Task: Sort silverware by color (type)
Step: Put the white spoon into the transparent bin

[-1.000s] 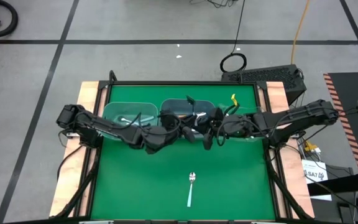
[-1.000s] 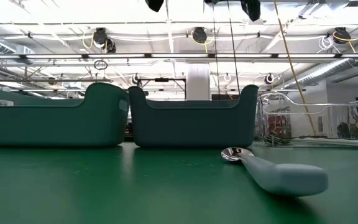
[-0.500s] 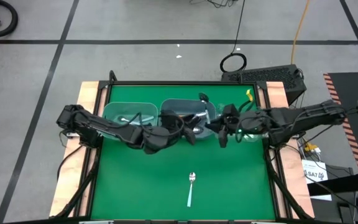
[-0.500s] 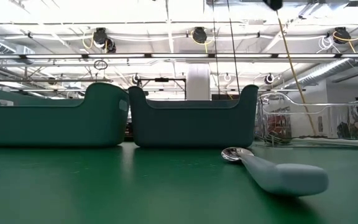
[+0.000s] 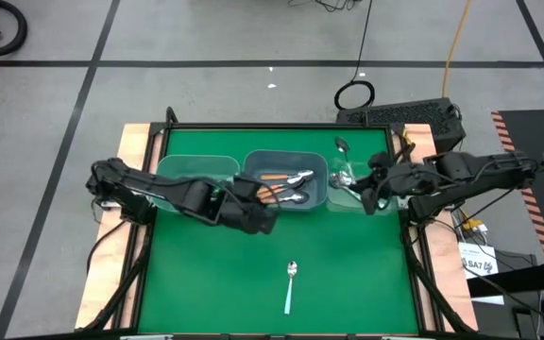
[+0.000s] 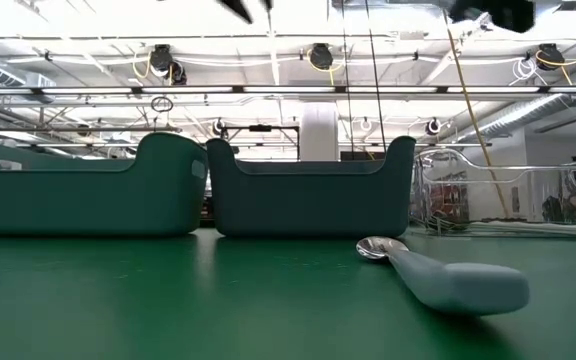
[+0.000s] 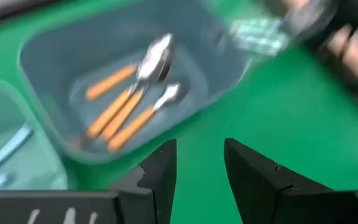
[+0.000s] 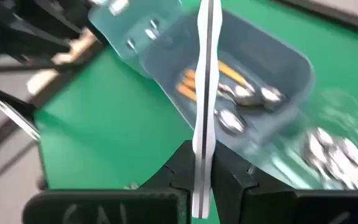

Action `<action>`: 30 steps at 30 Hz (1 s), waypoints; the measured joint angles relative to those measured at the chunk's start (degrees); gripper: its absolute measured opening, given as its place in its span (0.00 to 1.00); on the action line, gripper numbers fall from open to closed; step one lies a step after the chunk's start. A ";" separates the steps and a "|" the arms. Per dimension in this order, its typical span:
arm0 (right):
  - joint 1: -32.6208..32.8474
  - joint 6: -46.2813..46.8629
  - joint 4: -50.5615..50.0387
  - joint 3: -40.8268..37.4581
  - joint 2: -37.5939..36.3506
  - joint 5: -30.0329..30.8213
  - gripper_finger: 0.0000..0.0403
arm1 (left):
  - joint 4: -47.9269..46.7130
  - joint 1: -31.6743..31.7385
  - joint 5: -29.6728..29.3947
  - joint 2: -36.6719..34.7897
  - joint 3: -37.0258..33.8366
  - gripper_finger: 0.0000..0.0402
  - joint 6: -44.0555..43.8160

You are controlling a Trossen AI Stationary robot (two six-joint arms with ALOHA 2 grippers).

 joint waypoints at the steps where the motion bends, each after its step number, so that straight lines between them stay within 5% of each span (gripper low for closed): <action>1: 0.00 0.41 -2.20 0.00 -0.28 -0.82 0.07 | -1.84 -0.04 1.60 0.58 0.00 0.35 -0.51; 11: 0.00 -1.97 -17.03 -0.02 -0.38 -5.49 0.07 | -1.84 -4.75 6.19 6.19 0.02 0.35 -11.26; 18: -0.02 -3.73 -23.26 -0.13 0.44 -5.50 0.07 | 1.26 -6.51 18.92 12.96 -0.04 0.37 -12.48; 30: -5.41 -5.80 -22.83 -10.59 0.74 -16.19 0.07 | 5.25 -8.79 23.61 17.42 -0.04 0.75 -18.56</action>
